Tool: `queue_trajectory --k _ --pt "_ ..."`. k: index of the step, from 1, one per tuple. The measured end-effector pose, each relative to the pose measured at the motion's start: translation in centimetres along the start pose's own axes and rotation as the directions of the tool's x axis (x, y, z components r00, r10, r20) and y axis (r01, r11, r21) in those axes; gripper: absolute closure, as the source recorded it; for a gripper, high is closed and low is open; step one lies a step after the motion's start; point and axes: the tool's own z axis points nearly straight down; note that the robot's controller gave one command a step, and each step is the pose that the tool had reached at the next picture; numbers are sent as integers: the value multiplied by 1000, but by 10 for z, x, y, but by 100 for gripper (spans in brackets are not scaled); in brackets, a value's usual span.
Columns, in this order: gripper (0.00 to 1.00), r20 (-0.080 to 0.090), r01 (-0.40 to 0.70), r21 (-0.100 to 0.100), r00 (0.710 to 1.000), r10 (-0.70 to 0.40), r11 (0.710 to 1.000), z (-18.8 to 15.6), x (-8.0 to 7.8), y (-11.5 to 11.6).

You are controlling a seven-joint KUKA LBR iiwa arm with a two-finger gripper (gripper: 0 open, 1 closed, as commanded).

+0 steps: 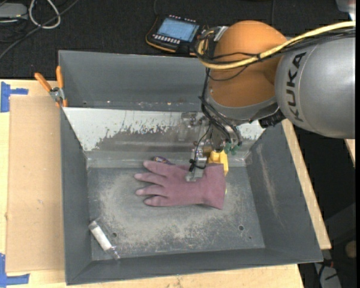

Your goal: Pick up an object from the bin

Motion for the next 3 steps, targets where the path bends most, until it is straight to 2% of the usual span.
queue_trajectory --k 1,2,3 --pt "0 0 0 0 1000 0 1000 0 0 0" --pt "0 -7 -1 1 1000 1 1000 33 38 -37" --pt "0 0 5 -1 1000 -5 1000 35 37 -39"
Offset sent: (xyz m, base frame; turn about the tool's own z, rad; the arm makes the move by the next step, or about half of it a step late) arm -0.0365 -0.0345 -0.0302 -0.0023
